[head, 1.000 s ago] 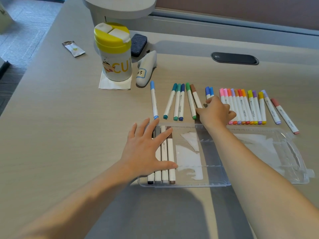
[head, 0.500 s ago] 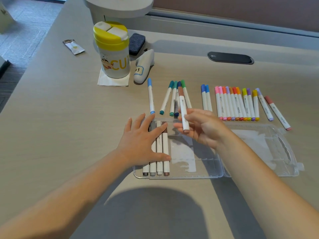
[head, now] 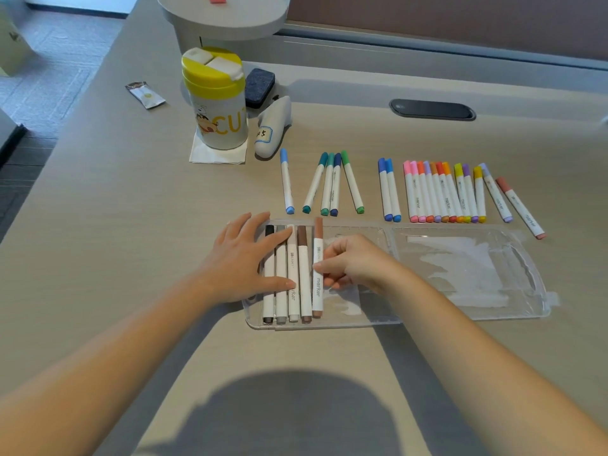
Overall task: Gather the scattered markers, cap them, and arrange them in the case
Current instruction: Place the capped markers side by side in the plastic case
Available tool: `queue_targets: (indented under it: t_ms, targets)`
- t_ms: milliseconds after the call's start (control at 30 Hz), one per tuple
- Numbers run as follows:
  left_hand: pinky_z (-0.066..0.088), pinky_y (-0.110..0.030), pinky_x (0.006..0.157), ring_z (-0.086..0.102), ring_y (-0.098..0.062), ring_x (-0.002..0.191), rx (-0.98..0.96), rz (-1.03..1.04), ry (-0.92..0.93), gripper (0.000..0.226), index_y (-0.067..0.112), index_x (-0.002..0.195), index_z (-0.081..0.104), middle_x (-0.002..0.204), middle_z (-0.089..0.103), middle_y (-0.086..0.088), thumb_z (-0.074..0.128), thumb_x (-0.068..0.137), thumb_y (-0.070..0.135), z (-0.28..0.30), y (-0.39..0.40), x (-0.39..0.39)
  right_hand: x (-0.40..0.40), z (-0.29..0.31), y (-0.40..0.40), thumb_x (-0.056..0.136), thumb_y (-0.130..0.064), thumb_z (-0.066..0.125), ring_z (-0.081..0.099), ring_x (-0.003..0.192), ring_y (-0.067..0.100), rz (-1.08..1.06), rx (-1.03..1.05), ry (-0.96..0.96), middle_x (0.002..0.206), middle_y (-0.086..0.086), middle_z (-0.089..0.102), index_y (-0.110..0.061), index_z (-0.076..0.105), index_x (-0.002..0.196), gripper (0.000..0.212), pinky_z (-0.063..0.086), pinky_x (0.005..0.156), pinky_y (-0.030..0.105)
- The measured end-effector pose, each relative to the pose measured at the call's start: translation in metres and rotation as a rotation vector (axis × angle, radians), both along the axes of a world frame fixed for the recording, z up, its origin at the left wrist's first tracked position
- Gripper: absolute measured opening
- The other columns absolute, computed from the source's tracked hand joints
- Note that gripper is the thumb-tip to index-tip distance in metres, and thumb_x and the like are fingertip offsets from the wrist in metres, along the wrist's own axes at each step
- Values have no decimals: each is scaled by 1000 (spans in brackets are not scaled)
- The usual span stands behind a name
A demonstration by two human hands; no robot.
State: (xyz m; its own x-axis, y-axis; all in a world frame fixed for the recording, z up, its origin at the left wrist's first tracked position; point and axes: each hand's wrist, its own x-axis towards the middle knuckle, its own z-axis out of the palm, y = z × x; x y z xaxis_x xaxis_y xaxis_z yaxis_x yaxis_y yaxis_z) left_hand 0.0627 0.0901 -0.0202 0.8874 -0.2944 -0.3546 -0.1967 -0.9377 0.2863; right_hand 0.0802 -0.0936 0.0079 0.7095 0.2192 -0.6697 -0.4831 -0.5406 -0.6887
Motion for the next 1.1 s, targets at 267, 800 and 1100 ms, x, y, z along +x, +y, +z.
queue_targets:
  t_ms: [267,800,1100]
  targets:
    - [2,-40,116,-8,-23,143,-16,32,-77,85,33,146,6,156,-3,1,47,79,65,2,-8,-3,-3,-4,2,80,-5,67,66,83,24,16,-149,-131,95,13,66,-10,52,80,16,56,77,37]
    - [-4,-50,114,-2,-28,141,84,-27,-130,109,46,143,1,152,3,4,5,43,89,-9,-25,1,36,-7,-18,87,-11,58,51,83,14,-377,-239,-568,85,-2,52,-11,55,97,10,46,74,27]
    - [-8,-52,113,-6,-27,142,100,-42,-128,103,48,141,-3,153,-2,5,17,51,93,-15,-14,1,62,-20,4,87,-20,60,49,82,14,-408,-391,-606,92,2,53,-9,51,114,30,41,72,26]
